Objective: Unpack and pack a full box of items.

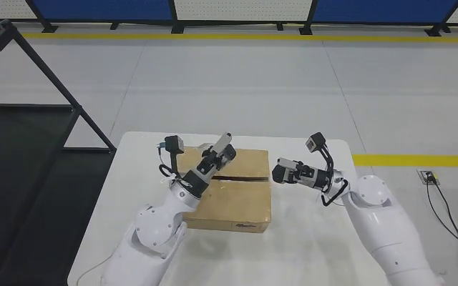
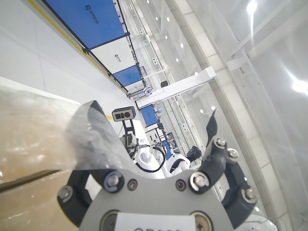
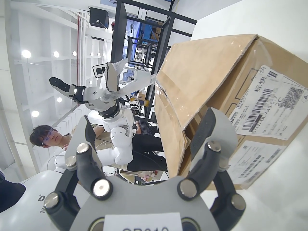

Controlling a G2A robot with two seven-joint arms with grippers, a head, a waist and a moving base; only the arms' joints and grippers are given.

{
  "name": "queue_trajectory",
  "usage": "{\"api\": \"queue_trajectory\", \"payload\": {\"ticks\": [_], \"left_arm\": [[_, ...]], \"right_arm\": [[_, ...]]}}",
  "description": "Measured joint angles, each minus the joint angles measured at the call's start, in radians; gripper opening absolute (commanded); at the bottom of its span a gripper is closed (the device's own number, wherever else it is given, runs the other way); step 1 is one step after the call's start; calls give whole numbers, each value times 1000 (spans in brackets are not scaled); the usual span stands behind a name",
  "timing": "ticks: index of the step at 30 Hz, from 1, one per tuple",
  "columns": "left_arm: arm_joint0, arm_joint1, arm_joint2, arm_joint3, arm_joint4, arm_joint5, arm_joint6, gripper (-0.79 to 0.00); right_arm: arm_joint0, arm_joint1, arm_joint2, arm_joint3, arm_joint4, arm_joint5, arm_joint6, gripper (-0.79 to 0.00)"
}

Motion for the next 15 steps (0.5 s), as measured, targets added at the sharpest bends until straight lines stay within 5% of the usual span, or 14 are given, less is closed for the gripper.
{"api": "queue_trajectory", "payload": {"ticks": [15], "left_arm": [[-51,-20,68,41,95,65,-5,0]], "right_arm": [[-31,13,32,-3,20,-20,5,0]]}}
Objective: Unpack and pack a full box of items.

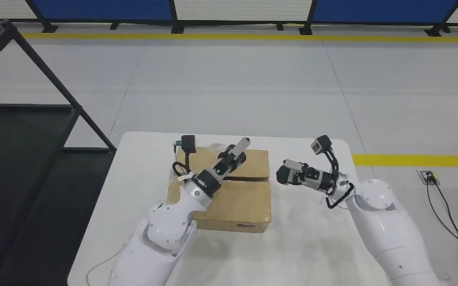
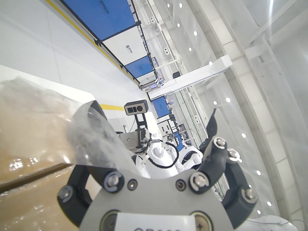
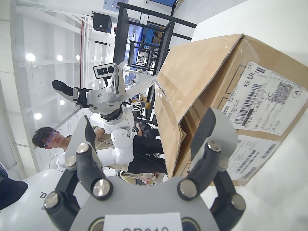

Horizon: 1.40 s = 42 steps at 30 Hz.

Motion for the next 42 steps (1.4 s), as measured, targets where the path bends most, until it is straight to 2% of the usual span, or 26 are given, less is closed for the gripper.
{"api": "queue_trajectory", "payload": {"ticks": [16,32,42], "left_arm": [[-60,-33,80,68,49,32,29,0],[-128,-85,171,179,71,40,109,0],[-139,-104,178,206,84,21,113,0]], "right_arm": [[-74,27,80,-33,32,-25,-5,0],[-138,50,144,-68,55,-28,-11,0],[-131,54,143,-54,68,-35,-1,0]]}}
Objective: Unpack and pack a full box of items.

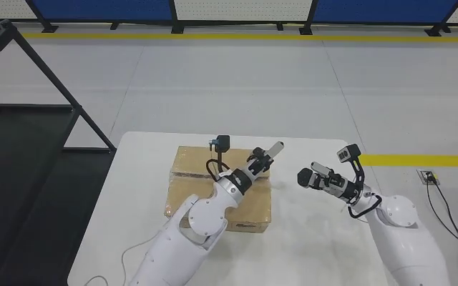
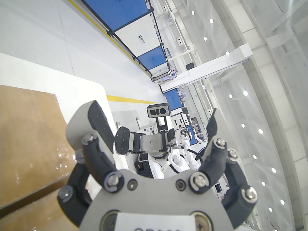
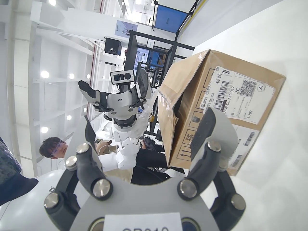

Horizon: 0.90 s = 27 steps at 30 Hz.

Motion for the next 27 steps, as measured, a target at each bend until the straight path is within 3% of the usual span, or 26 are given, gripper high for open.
{"api": "queue_trajectory", "payload": {"ticks": [4,9,14,25,26,27], "left_arm": [[4,-2,-18,-15,-4,-5,-2,0],[24,-2,-45,-56,0,-3,-15,0],[36,-5,-52,-58,7,-3,-23,0],[35,-19,-48,-37,14,-7,-32,0],[35,-20,-48,-36,15,-8,-34,0],[35,-21,-48,-35,16,-8,-35,0]], "right_arm": [[10,2,-7,5,9,6,45,0],[8,5,-5,-8,132,30,217,0],[11,10,-26,-27,141,113,331,0],[39,-6,-102,-20,140,177,260,0],[41,-8,-111,-27,136,174,259,-18],[43,-9,-117,-29,136,174,266,-209]]}}
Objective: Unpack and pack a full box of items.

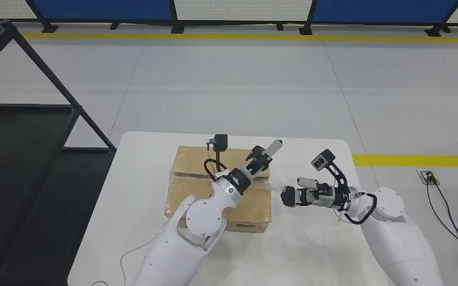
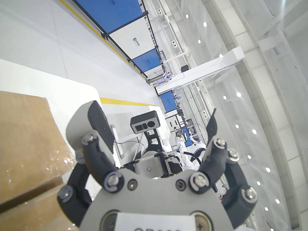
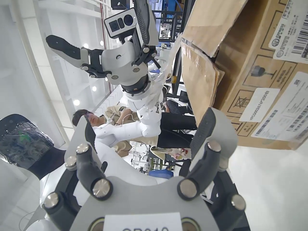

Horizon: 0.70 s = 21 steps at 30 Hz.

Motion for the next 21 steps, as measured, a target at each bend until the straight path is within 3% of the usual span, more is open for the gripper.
{"api": "queue_trajectory", "payload": {"ticks": [1,3,4,21], "left_arm": [[0,-1,-1,1,1,0,-1,0],[1,-3,-3,2,3,-2,-2,0],[2,-3,-4,2,4,-2,-3,0],[24,-12,-34,-16,22,-2,-24,0]], "right_arm": [[3,0,-4,1,-4,5,1,-437],[9,0,-9,3,-39,15,-37,-640],[10,0,-12,1,-48,18,-51,-785],[-4,11,-15,-60,-142,14,-112,-785]]}}
